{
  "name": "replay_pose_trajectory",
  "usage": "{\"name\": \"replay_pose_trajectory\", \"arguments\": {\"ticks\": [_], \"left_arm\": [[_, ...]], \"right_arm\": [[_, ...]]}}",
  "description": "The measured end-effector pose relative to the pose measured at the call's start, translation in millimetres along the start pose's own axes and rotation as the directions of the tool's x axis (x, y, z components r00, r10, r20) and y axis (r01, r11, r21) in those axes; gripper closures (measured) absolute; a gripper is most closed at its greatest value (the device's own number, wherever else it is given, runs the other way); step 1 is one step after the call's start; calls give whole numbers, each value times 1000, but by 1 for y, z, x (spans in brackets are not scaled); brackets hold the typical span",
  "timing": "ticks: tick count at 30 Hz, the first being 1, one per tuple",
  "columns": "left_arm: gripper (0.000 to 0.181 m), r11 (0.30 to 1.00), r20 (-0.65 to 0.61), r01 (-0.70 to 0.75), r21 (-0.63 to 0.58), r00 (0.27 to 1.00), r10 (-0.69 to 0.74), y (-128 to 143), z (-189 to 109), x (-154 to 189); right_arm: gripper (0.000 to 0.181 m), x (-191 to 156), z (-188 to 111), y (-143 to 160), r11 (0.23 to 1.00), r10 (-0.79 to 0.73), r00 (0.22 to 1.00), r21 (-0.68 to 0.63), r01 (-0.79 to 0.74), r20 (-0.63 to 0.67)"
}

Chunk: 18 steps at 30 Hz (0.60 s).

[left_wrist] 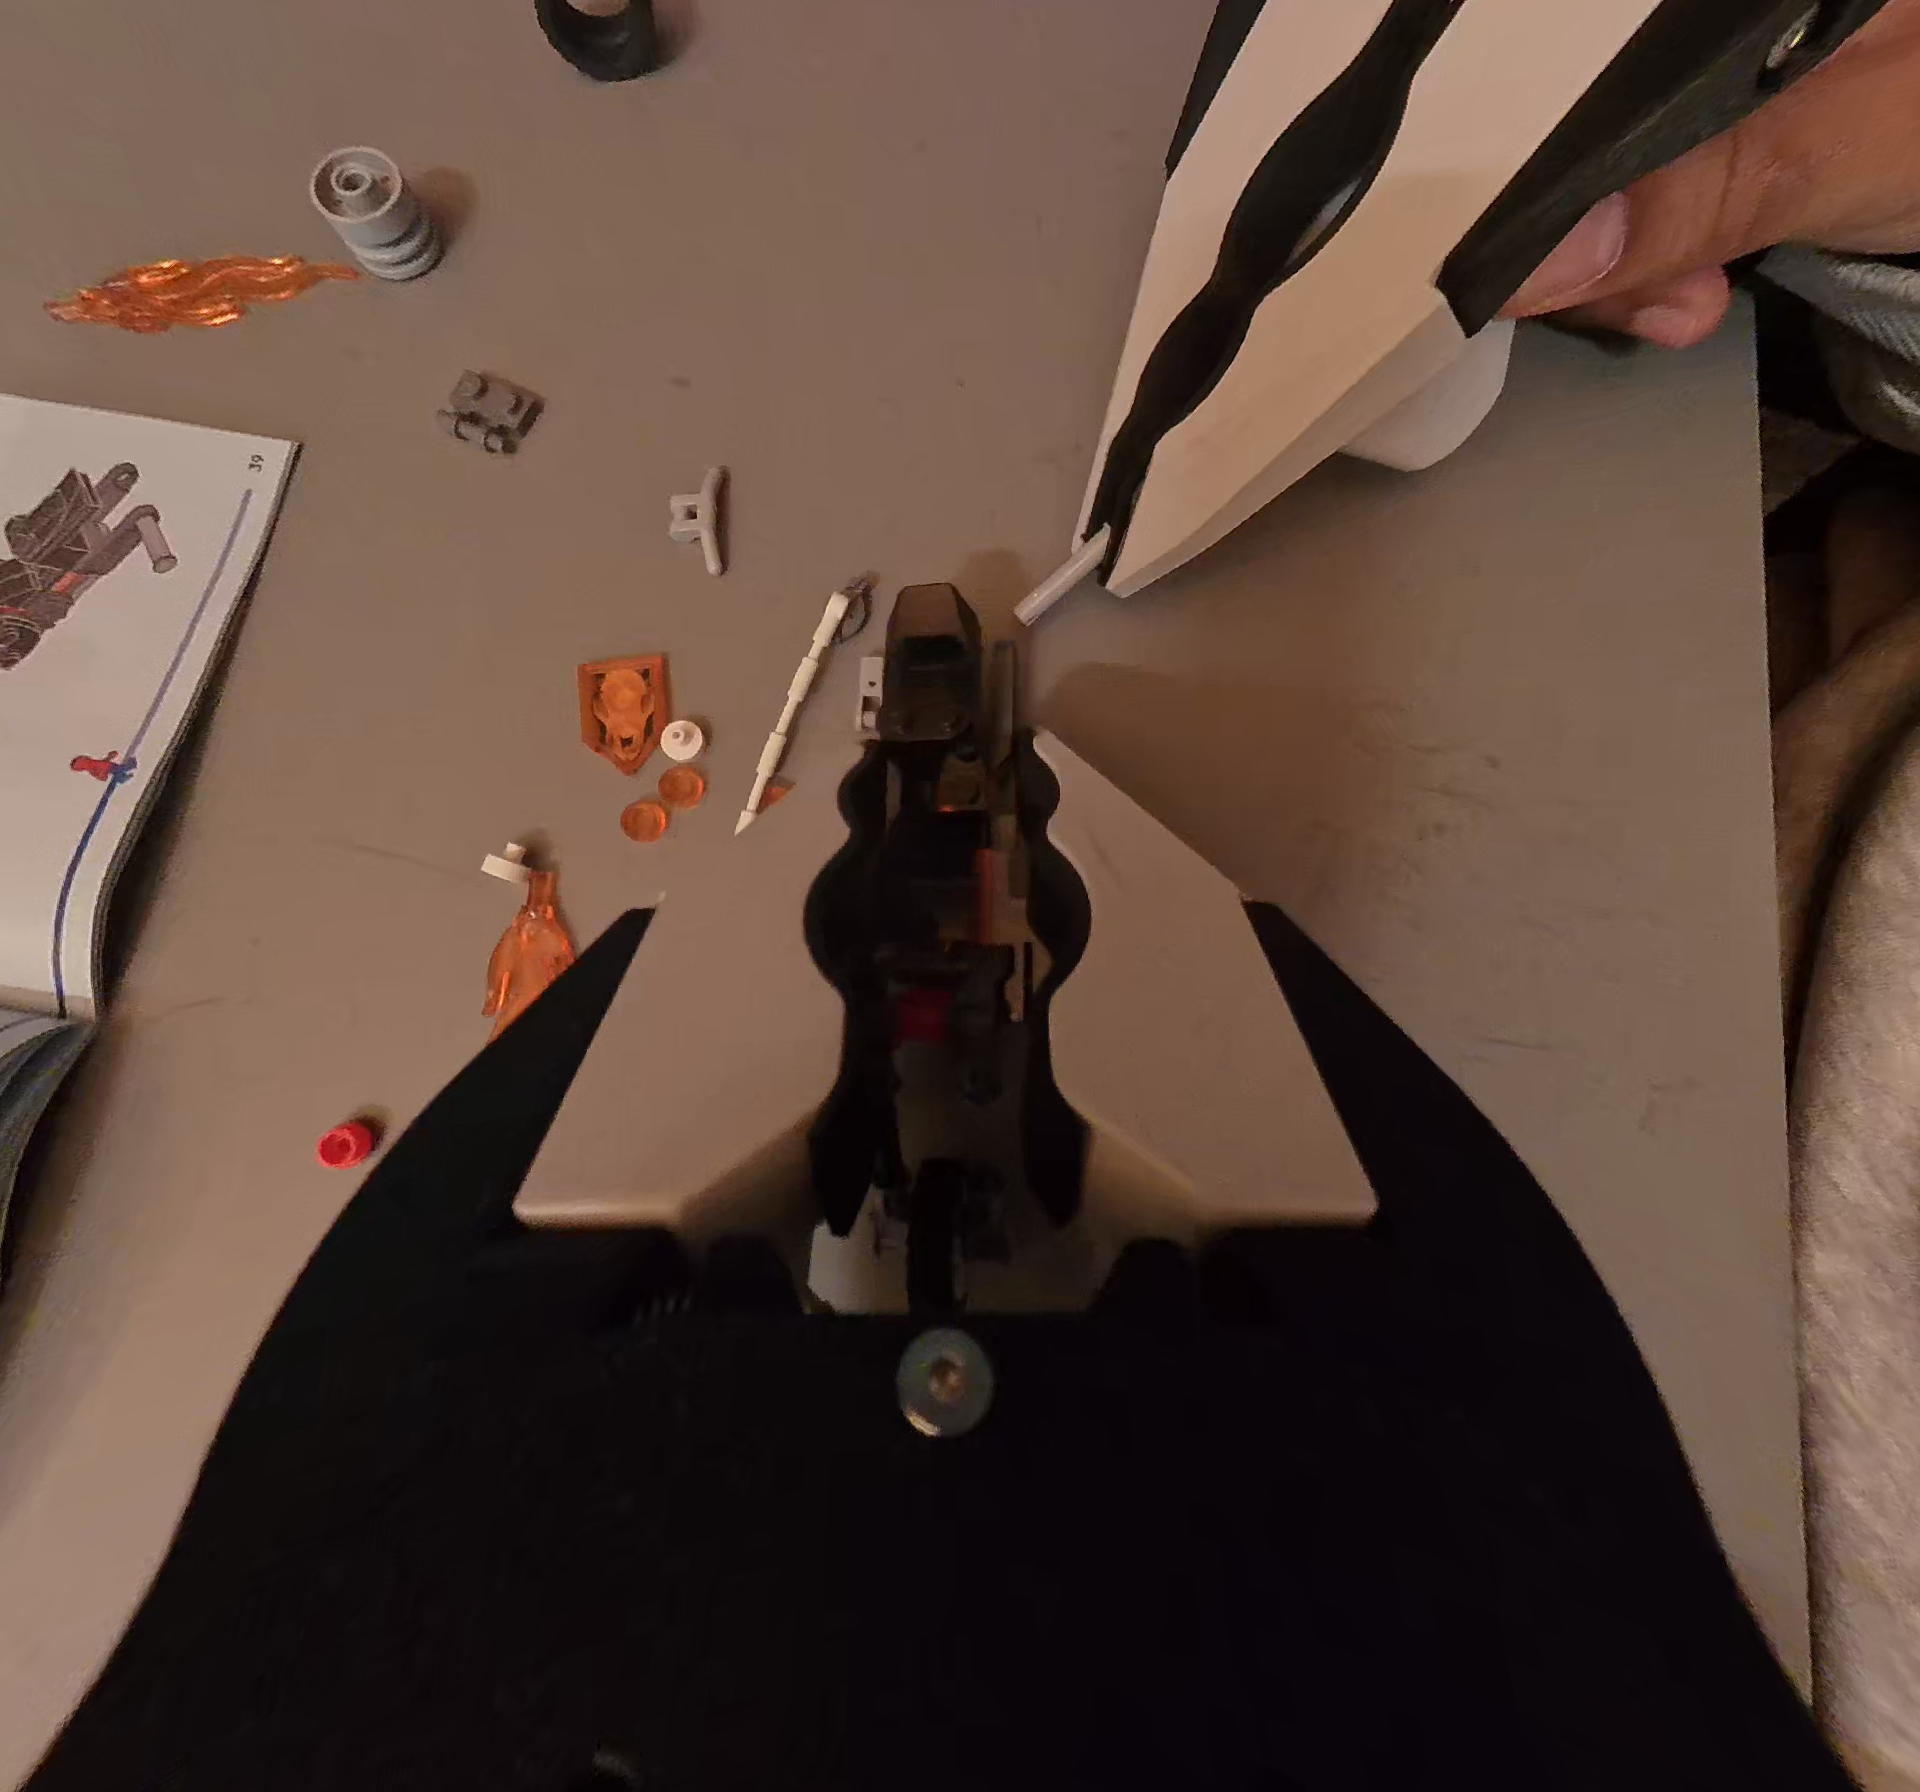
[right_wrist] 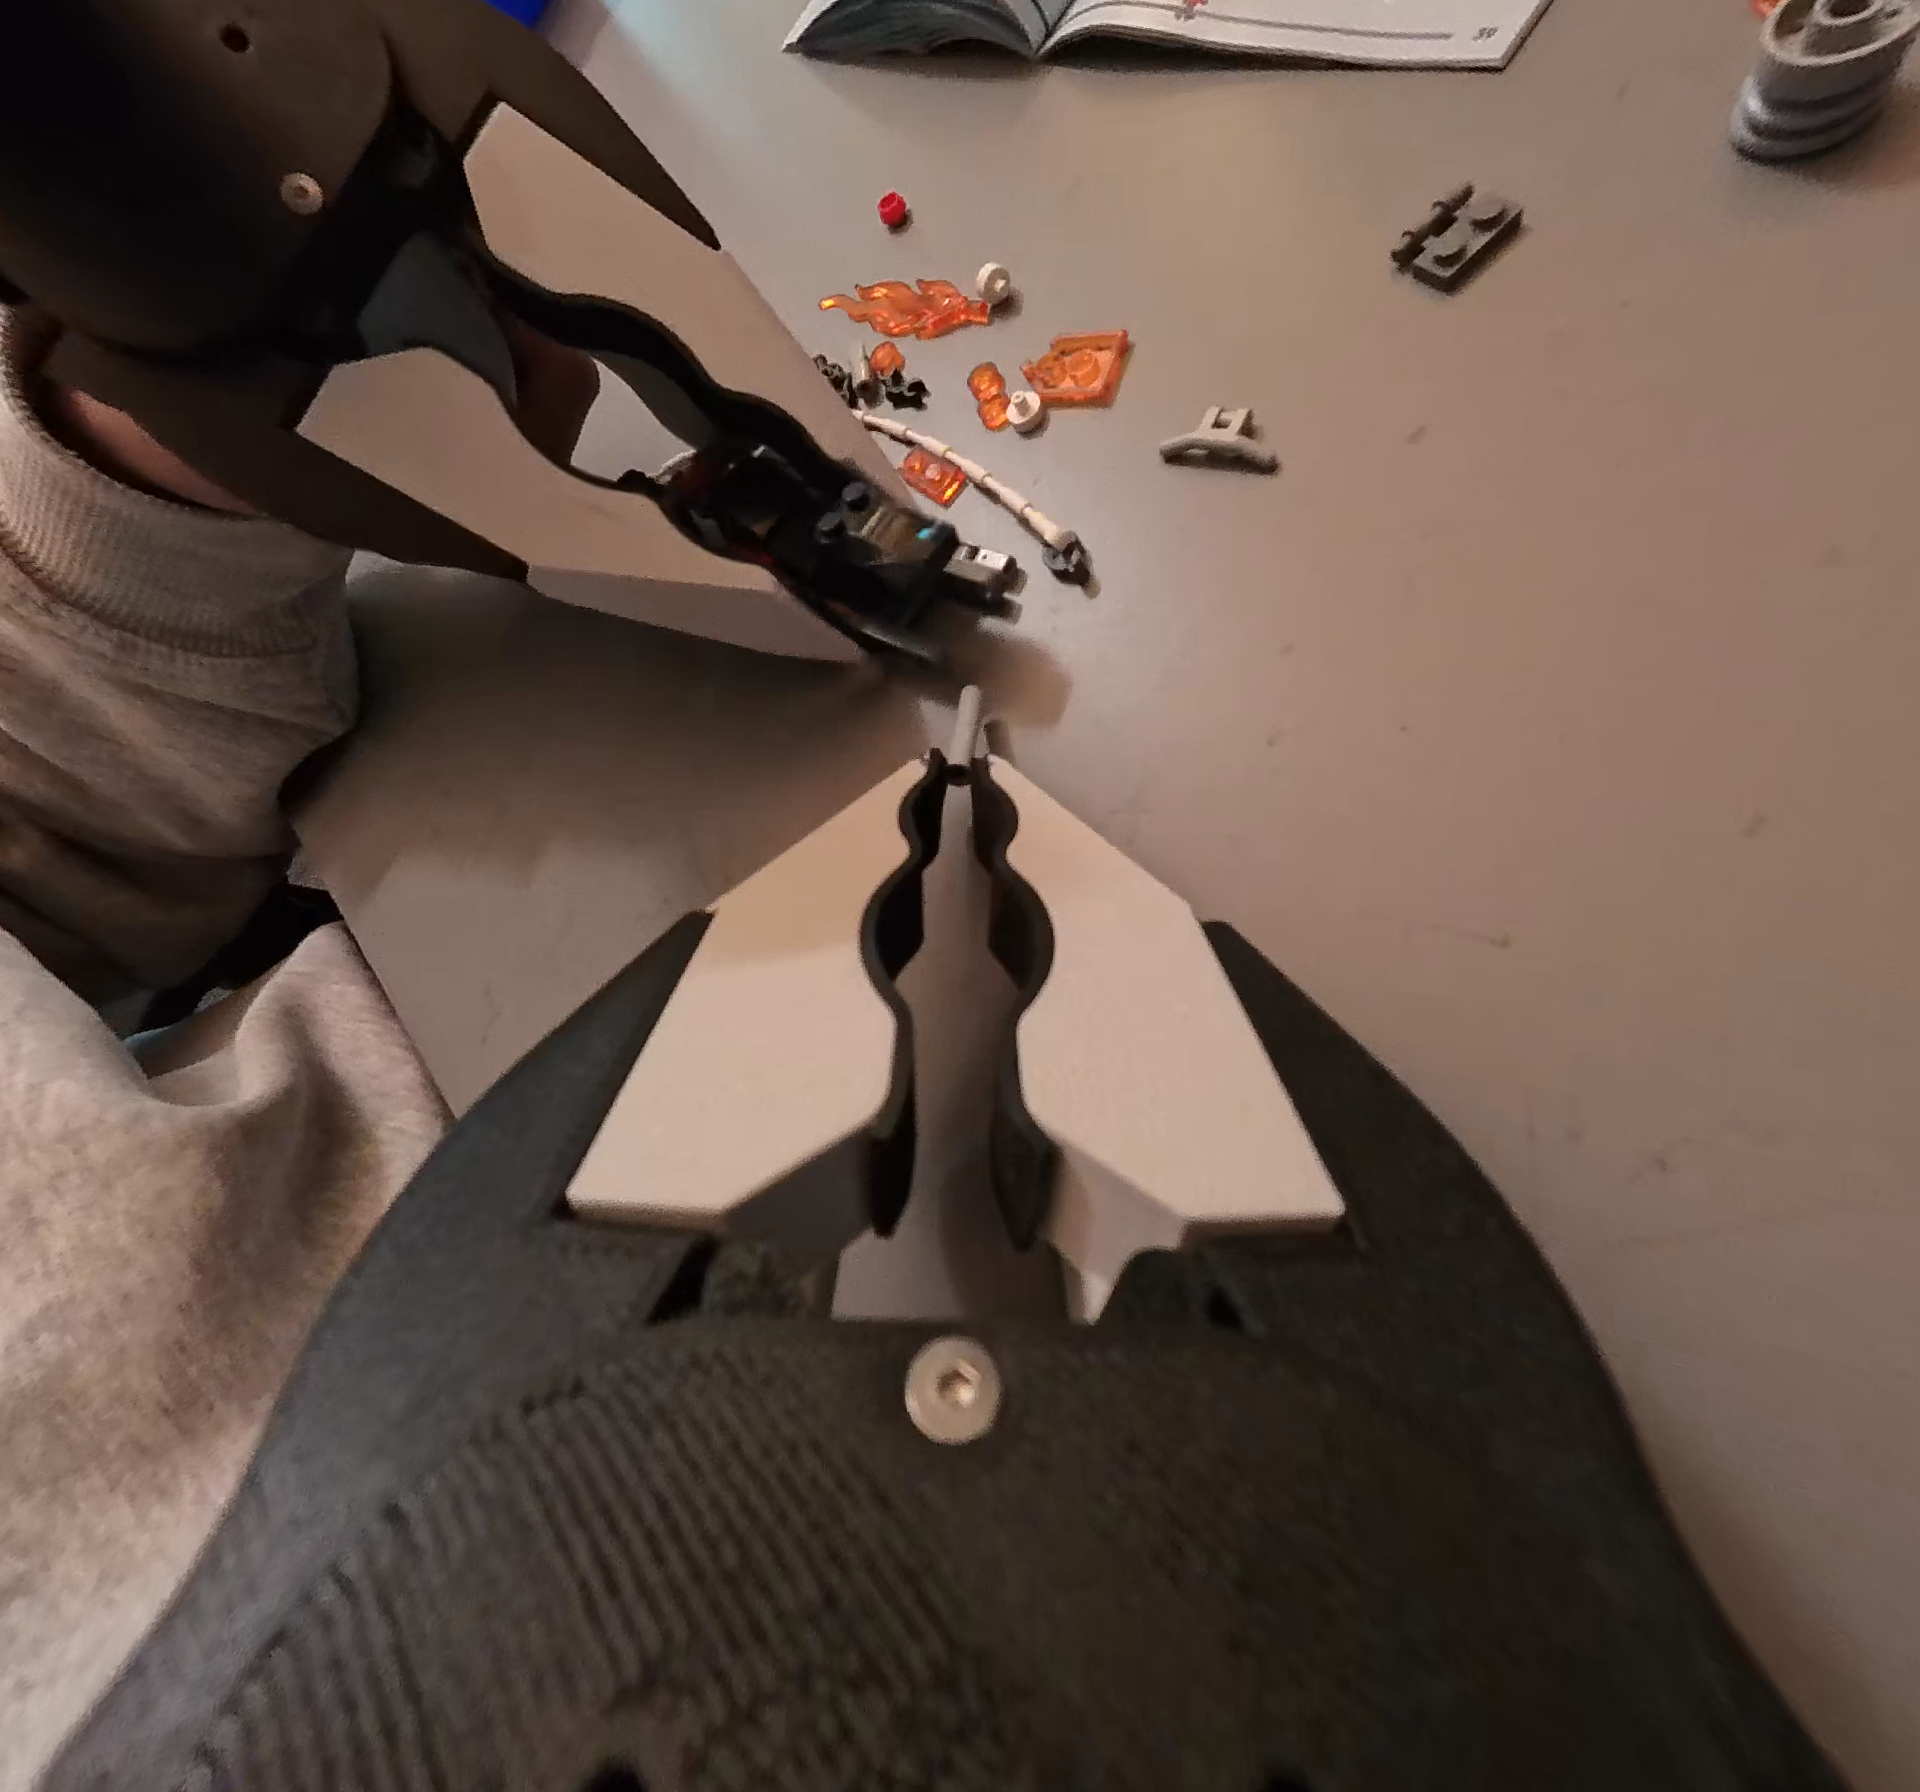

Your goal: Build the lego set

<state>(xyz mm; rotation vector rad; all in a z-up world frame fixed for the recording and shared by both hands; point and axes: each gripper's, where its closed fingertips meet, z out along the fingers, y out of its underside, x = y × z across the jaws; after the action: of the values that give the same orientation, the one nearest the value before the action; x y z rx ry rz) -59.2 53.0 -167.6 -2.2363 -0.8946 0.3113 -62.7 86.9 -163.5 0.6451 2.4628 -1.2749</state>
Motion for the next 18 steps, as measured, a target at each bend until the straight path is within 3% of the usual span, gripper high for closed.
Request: {"name": "replay_pose_trajectory", "arguments": {"ticks": [8,13,18], "left_arm": [[156,991,27,127,36,991,-128,-4,-1,-9],[156,954,-55,294,61,955,-291,-7,3,-2],[156,956,11,287,61,957,-289,-7,5,-5]], "right_arm": [[179,1,-3,-8,997,-54,997,54,57,-53],[178,3,-2,-13,985,-149,974,64,161,-171],[178,6,-1,-11,982,-170,962,41,183,-215]]}}
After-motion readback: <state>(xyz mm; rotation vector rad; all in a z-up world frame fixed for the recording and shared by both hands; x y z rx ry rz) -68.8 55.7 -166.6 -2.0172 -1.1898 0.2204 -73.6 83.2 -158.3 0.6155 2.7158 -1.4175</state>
